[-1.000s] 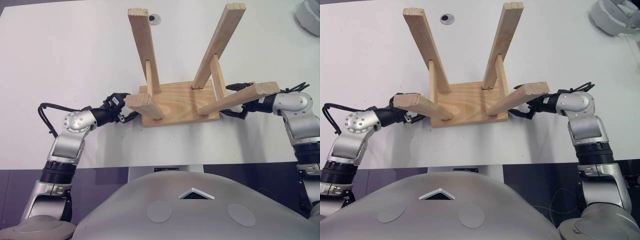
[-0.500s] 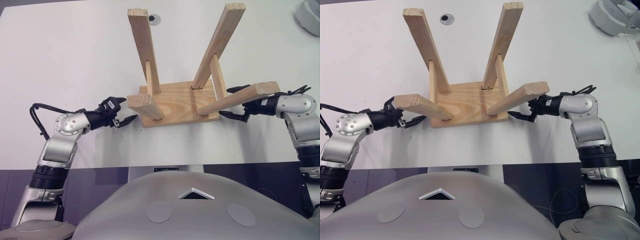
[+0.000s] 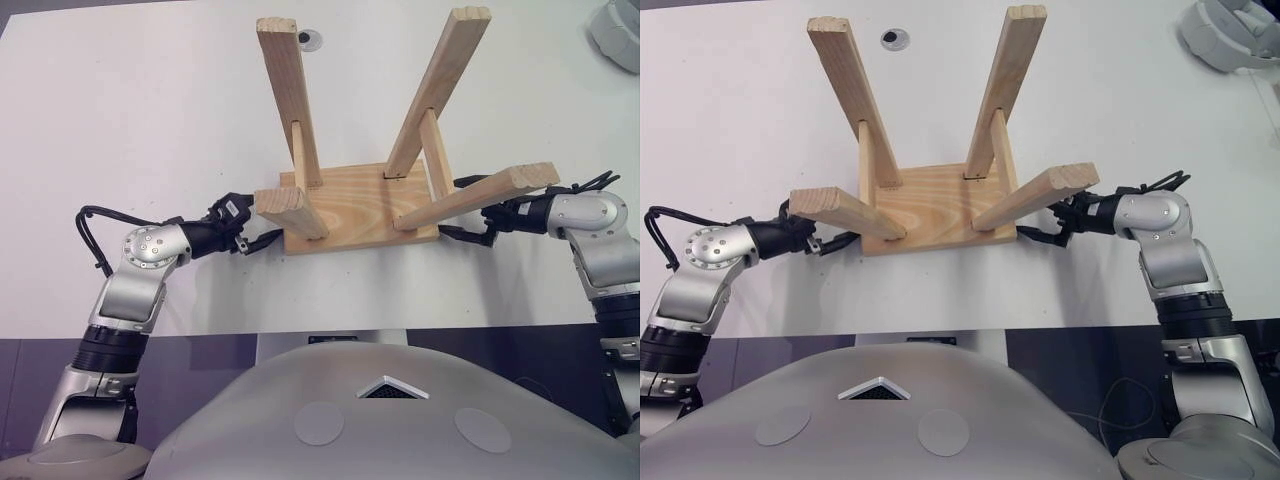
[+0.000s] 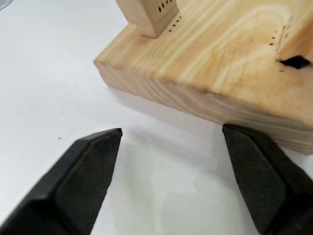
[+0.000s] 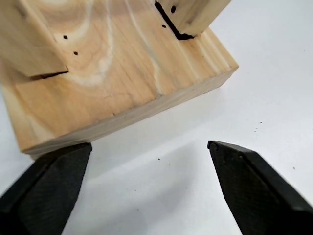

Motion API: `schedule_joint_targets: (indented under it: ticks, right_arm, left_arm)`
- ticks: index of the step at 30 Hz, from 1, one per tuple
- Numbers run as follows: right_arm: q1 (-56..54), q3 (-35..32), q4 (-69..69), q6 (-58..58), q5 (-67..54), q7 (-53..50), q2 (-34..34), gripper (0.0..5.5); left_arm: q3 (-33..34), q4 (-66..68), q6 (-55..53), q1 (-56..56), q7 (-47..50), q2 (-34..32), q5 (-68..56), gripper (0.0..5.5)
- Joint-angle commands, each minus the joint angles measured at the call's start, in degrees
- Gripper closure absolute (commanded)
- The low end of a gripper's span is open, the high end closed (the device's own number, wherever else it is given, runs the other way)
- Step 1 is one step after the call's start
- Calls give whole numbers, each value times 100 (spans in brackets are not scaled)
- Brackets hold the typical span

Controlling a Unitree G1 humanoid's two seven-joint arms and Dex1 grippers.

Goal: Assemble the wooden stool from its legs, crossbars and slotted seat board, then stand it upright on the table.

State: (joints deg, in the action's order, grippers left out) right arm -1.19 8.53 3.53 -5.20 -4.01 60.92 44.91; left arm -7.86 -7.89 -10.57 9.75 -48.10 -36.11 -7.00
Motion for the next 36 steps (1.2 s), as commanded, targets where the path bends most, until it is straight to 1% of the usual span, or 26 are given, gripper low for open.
schedule_joint_targets:
  ticks: [1, 5, 9, 14, 17, 23, 28, 32, 36]
  right_arm:
    - [132, 67, -307, -237, -81, -26, -76, 105]
    - [233, -45, -818, -737, -529, 64, -187, 105]
    - [347, -185, -1388, -1369, -953, 253, -135, 105]
    - [359, -555, -1914, -2391, -1726, 675, 73, 105]
    - [250, -697, -1954, -2761, -2007, 811, 115, 105]
    - [39, -878, -2147, -3316, -2530, 1121, 178, 105]
    - [-288, -776, -2115, -3728, -2726, 1652, 367, 105]
    - [-810, -776, -1847, -4123, -2865, 1910, 282, 105]
    - [-857, -821, -1749, -4343, -2942, 2076, 267, 105]
  left_arm:
    - [-121, -60, -119, 120, 5, -24, 70, 170]
    - [-169, -387, -382, 194, 7, 151, -168, 170]
    - [16, -1013, -1076, 181, 134, 453, -811, 170]
    - [526, -1889, -2077, 293, 142, 603, -1888, 170]
    - [679, -2052, -2340, 382, 97, 535, -2076, 170]
    - [620, -2328, -2551, 480, 4, 395, -2119, 170]
    - [672, -2665, -2837, 517, -28, 431, -2471, 170]
    - [947, -2914, -3091, 716, 21, 509, -2822, 170]
    - [1085, -3142, -3258, 788, -27, 440, -2983, 170]
